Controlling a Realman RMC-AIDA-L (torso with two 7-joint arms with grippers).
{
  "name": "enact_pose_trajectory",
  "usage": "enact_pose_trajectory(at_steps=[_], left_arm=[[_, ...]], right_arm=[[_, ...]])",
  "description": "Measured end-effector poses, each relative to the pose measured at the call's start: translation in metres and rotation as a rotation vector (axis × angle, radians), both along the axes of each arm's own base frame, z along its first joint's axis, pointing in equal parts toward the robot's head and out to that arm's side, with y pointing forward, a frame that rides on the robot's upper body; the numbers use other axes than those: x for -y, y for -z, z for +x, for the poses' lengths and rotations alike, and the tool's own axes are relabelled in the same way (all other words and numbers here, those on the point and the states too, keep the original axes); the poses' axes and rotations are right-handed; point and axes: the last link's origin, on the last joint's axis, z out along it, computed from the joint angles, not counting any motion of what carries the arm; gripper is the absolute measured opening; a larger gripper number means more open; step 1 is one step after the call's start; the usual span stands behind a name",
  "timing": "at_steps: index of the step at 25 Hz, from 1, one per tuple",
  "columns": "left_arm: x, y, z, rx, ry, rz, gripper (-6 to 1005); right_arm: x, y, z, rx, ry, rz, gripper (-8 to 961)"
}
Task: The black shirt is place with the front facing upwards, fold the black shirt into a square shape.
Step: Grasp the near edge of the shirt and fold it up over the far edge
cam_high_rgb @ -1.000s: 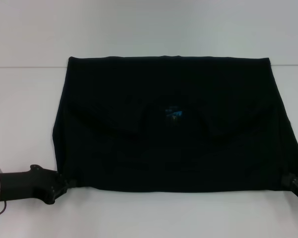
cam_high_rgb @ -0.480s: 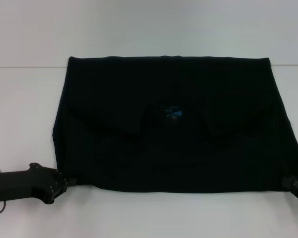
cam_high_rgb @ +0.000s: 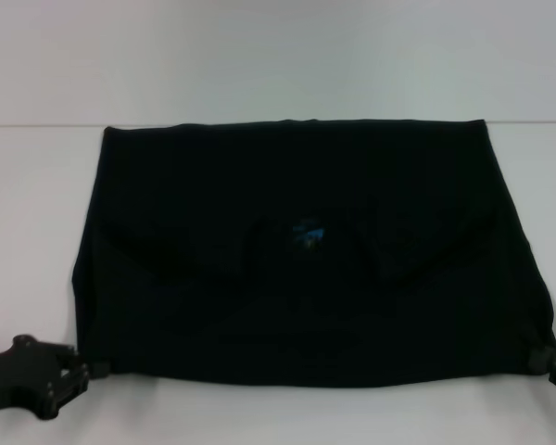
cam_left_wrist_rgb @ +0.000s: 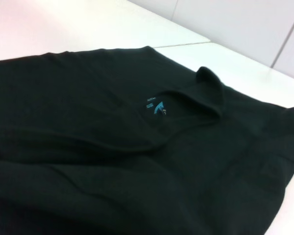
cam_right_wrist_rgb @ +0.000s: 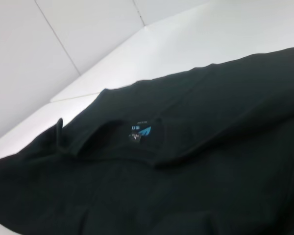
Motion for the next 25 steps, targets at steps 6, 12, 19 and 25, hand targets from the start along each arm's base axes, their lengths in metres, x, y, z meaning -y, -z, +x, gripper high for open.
enact_pose_trajectory(at_steps=[6,12,19,25], left_arm=[[0.017,-0.004,-0.004,0.013,-0.005,-0.033,50],[0.030,-0.005,-0.011,0.007,-0.034,-0.075,50],[0.047,-0.013,-0.009,0.043,0.012,-0.104,51],[0.060,-0.013,-0.003,0.083,0.066,-0.157,51]], right_arm=[[0.010,-0.002,-0.001,-0.034,0.002,-0.062,34],[0.023,-0.001,0.000,-0.061,0.010,-0.129,34],[0.041,-0.001,-0.002,-0.104,0.000,-0.204,34],[0.054,0.001,-0.010,-0.152,-0.045,-0.278,34]])
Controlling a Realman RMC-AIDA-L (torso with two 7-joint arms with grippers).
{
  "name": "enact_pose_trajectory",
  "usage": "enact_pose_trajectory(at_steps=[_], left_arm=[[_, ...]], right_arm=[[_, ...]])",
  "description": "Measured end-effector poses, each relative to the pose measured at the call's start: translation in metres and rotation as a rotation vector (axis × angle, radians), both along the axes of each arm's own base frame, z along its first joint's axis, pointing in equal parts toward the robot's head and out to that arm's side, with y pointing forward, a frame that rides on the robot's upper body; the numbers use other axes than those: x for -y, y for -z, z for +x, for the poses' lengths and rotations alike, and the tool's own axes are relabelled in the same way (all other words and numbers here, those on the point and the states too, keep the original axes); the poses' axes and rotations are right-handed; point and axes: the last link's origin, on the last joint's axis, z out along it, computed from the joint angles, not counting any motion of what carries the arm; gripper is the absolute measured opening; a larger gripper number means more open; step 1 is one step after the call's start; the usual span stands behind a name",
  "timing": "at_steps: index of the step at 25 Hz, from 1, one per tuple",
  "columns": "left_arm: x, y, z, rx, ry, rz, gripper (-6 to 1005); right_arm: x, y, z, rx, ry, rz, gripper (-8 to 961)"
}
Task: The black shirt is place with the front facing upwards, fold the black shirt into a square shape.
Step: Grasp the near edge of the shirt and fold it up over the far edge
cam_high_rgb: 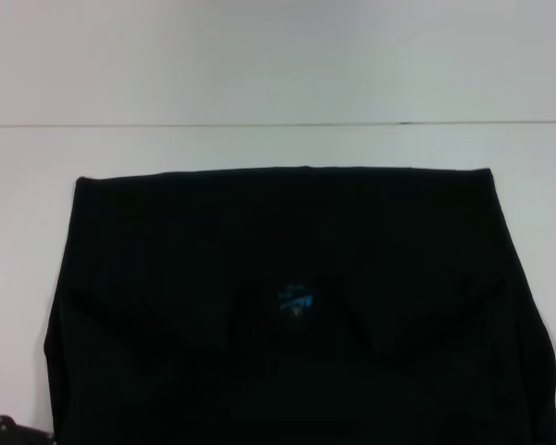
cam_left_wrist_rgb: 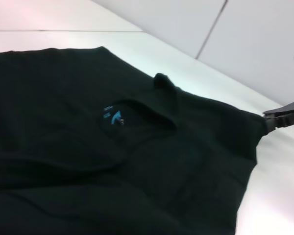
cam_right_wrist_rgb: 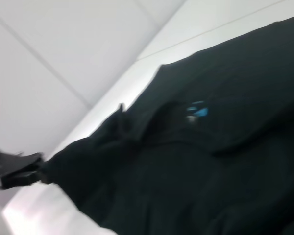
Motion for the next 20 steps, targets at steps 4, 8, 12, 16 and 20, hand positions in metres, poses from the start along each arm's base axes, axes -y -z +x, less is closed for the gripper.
enact_pose_trajectory(at_steps=[4,8,12,16,20], left_arm=[[0.006,-0.001,0.005,0.036,0.027,-0.017,51],[0.010,-0.010,0.005,0.074,0.035,0.046,51],[0.007,-0.016,0.006,0.099,0.041,0.115,51],[-0.003,-0.021,0.011,0.143,0.060,0.207,51],[-0.005,-0.025,0.012,0.168,0.061,0.269,51]], right_arm=[[0.006,-0.001,-0.005,-0.026,-0.029,-0.041,33],[0.011,-0.011,-0.009,-0.065,-0.069,-0.062,33],[0.013,-0.025,-0.014,-0.105,-0.112,-0.036,33],[0.006,-0.035,-0.016,-0.123,-0.134,0.005,33],[0.001,-0.039,-0.018,-0.134,-0.146,0.038,33]])
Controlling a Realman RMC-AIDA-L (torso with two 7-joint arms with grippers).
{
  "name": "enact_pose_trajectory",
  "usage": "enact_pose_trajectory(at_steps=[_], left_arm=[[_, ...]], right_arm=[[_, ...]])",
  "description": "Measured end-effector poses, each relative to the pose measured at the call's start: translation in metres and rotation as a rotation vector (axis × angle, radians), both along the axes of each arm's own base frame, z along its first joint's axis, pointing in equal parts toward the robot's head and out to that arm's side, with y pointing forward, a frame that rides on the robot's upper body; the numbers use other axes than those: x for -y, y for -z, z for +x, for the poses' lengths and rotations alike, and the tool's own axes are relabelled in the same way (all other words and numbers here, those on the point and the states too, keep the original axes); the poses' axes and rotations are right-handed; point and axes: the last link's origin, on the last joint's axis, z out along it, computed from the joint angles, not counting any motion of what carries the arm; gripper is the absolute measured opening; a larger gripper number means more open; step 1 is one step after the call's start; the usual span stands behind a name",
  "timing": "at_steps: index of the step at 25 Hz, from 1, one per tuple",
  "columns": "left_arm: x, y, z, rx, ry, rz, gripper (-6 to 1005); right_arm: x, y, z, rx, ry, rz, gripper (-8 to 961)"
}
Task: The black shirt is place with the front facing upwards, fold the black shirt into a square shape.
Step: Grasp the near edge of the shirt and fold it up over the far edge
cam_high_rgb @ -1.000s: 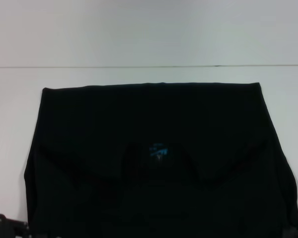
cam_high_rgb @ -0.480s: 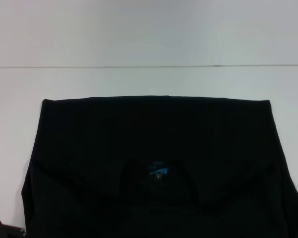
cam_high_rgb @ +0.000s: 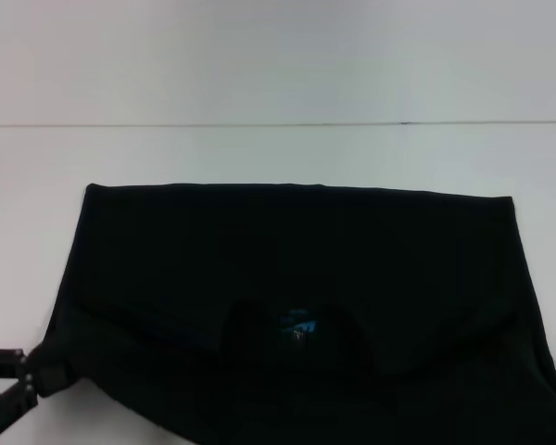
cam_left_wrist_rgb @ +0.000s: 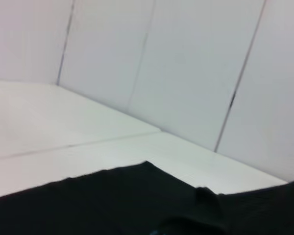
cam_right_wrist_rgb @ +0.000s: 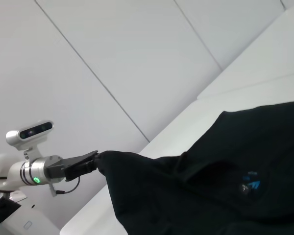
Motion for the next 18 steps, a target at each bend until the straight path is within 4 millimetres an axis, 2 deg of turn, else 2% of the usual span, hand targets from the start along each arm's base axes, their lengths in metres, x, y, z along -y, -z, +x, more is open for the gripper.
enact_pose_trajectory(at_steps=[10,18], left_arm=[[0.017,-0.007,-0.009,0.002,-0.037,0.054,51],[0.031,-0.009,-0.013,-0.011,-0.040,0.061,50]], right_arm=[[0.002,-0.003,0.001,0.004,-0.011,-0.004,34],[0.006,0.003,-0.001,0.022,-0.050,-0.065,34]])
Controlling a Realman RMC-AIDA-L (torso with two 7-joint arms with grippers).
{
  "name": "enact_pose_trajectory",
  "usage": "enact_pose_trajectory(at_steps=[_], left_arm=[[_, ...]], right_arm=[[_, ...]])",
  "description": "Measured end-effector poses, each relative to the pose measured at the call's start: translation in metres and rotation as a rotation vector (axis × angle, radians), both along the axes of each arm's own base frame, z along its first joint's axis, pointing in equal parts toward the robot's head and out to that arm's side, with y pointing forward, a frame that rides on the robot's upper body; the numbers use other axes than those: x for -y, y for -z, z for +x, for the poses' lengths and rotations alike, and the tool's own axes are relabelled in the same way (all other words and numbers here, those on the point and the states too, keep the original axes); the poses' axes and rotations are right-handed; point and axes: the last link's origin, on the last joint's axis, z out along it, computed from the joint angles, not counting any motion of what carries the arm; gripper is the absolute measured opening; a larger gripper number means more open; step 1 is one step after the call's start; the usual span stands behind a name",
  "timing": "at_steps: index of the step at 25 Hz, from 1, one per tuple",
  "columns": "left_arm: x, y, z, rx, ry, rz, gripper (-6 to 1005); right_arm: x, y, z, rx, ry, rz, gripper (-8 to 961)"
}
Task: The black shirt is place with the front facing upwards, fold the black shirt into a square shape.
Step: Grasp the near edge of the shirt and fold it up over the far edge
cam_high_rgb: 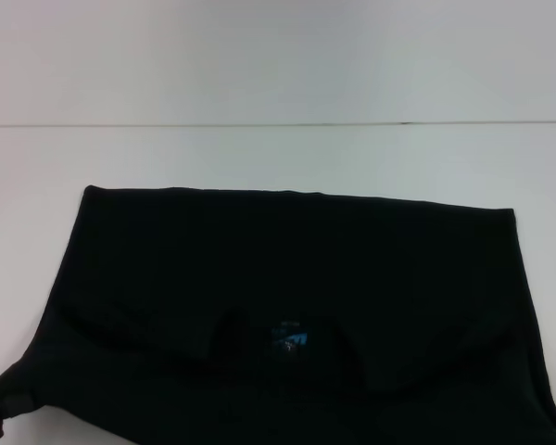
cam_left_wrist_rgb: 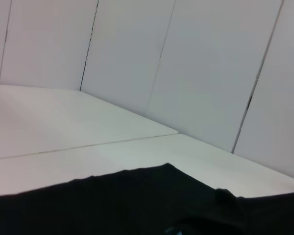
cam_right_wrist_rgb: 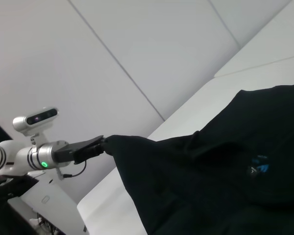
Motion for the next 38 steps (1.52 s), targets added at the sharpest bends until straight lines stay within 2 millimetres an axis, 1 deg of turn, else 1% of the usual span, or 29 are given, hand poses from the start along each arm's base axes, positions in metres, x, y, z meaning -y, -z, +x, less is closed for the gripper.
enact_pose_trajectory(at_steps=[2,4,9,11,12,13,16,20,21,22,24,30,36,37,38], left_arm=[[-0.001,-0.001,0.001,0.002,0.014,0.019,50],[-0.006,-0.001,0.004,0.013,0.033,0.030,50],[-0.024,-0.003,0.015,0.057,0.093,0.098,50],[-0.032,-0.006,0.019,0.091,0.103,0.174,50],[-0.032,-0.006,0.019,0.091,0.103,0.174,50],[-0.036,-0.008,0.020,0.108,0.102,0.219,50],[-0.047,-0.009,0.023,0.124,0.103,0.268,50],[-0.068,-0.001,0.030,0.133,0.097,0.275,51],[-0.072,0.000,0.031,0.136,0.095,0.276,51],[-0.078,0.002,0.033,0.138,0.096,0.276,51],[-0.088,0.005,0.038,0.143,0.099,0.276,51],[-0.117,0.020,0.052,0.136,0.080,0.290,51],[-0.142,0.035,0.059,0.095,0.034,0.328,50],[-0.149,0.040,0.062,0.080,0.023,0.344,50],[-0.149,0.040,0.062,0.080,0.023,0.344,50]], right_arm=[[-0.004,0.001,-0.003,-0.004,-0.019,0.017,34],[-0.012,0.000,-0.007,-0.015,-0.045,0.049,34],[-0.029,-0.005,-0.018,-0.041,-0.104,0.138,33],[-0.034,-0.008,-0.021,-0.056,-0.114,0.180,33],[-0.037,-0.010,-0.022,-0.065,-0.117,0.208,33],[-0.039,-0.013,-0.023,-0.074,-0.120,0.238,33],[-0.048,-0.024,-0.026,-0.103,-0.128,0.339,33],[-0.061,-0.031,-0.033,-0.114,-0.148,0.383,33],[-0.068,-0.032,-0.035,-0.116,-0.150,0.397,33],[-0.068,-0.032,-0.035,-0.116,-0.150,0.397,33],[-0.075,-0.033,-0.036,-0.110,-0.134,0.426,33],[-0.091,-0.031,-0.030,-0.064,-0.063,0.496,34],[-0.106,-0.031,-0.025,-0.028,-0.001,0.564,33],[-0.110,-0.030,-0.025,-0.020,0.011,0.576,33],[-0.113,-0.029,-0.024,-0.010,0.022,0.588,33]])
